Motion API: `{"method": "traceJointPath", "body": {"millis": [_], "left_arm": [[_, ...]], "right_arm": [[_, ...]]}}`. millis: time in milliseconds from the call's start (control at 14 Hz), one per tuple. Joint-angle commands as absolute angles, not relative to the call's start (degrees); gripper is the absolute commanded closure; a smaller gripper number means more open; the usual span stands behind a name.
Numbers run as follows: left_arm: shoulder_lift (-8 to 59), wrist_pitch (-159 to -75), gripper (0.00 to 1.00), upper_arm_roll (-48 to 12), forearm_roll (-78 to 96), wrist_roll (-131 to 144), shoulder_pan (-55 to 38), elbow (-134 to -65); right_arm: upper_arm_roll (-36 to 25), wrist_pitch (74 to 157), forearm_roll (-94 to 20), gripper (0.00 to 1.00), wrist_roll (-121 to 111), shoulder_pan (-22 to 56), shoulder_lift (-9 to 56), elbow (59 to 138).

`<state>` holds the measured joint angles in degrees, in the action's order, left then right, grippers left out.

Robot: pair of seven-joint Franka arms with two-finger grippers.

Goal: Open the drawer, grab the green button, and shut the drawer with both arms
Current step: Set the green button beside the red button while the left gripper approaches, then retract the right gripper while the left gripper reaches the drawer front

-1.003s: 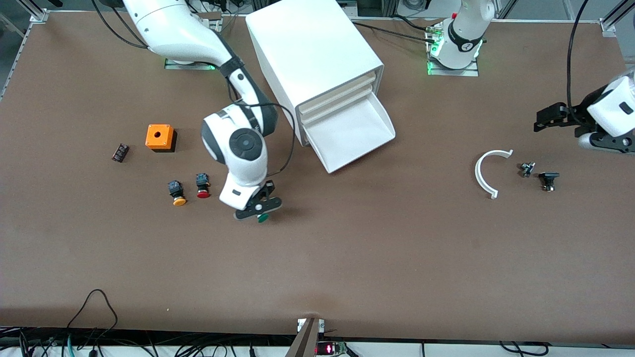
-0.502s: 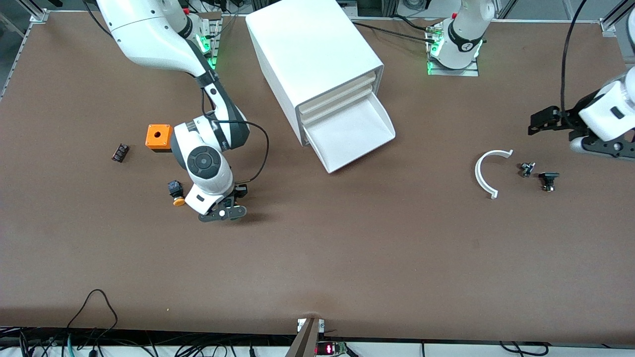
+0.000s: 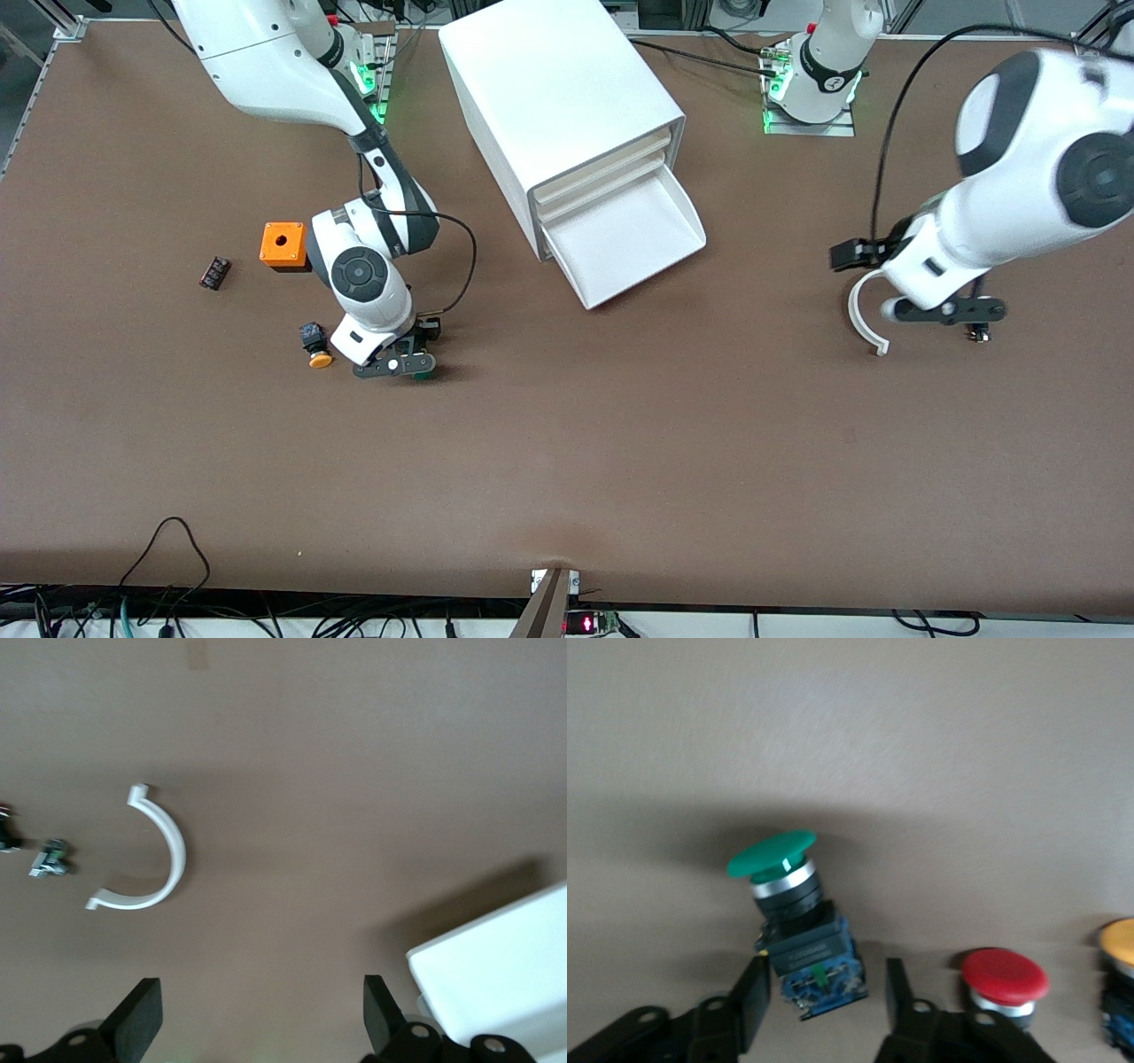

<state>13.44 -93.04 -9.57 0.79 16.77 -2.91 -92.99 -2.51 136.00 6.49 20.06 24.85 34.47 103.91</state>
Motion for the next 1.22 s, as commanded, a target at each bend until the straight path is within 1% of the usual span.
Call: {"method": "traceJointPath", "body": {"millis": [0, 72, 143, 215, 430, 645, 860, 1003, 1147], "left_arm": [[18.53, -96.22, 0.0, -9.4, -0.53, 27.21, -7.98, -90.79], [19.94, -97.46, 0.0, -9.4, -0.53, 30.03, -9.3, -90.88], [21.17, -98.6, 0.0, -9.4, -0.53, 32.41, -10.27, -90.88], [22.31, -99.92, 0.0, -9.4, -0.53, 34.61, -11.33, -90.97], [25.83, -104.49, 0.0, -9.32, -0.53, 39.62, -14.49, -91.14], [28.55, -108.36, 0.0, -9.4, -0.53, 41.13, -14.94, -91.14], [31.28, -112.49, 0.0, -9.4, -0.44, 43.5, -15.03, -91.23], [31.82, -113.29, 0.0, -9.4, -0.18, 44.73, -15.99, -91.14], [32.78, -114.95, 0.0, -9.4, 0.17, 44.91, -16.08, -91.23]], "right_arm": [[-2.81, 129.23, -0.48, 0.0, 20.48, 23.56, 31.29, 99.96], [-3.07, 126.42, -6.53, 0.0, 22.04, 22.68, 30.24, 98.45], [-3.08, 124.47, -10.07, 0.0, 23.28, 21.98, 28.93, 97.83], [-3.25, 122.1, -10.11, 0.0, 23.46, 21.36, 27.52, 97.3], [-4.3, 113.06, -9.84, 0.0, 22.68, 19.43, 24.62, 92.22], [-5.45, 105.49, -9.84, 0.0, 22.5, 17.76, 21.9, 87.99], [-5.36, 99.51, -5.03, 0.0, 22.24, 15.12, 18.38, 85.44], [-4.84, 97.39, -1.34, 0.0, 21.97, 13.45, 15.05, 85.17], [-4.4, 95.81, 0.17, 0.0, 18.39, 10.82, 13.1, 85.25]]}}
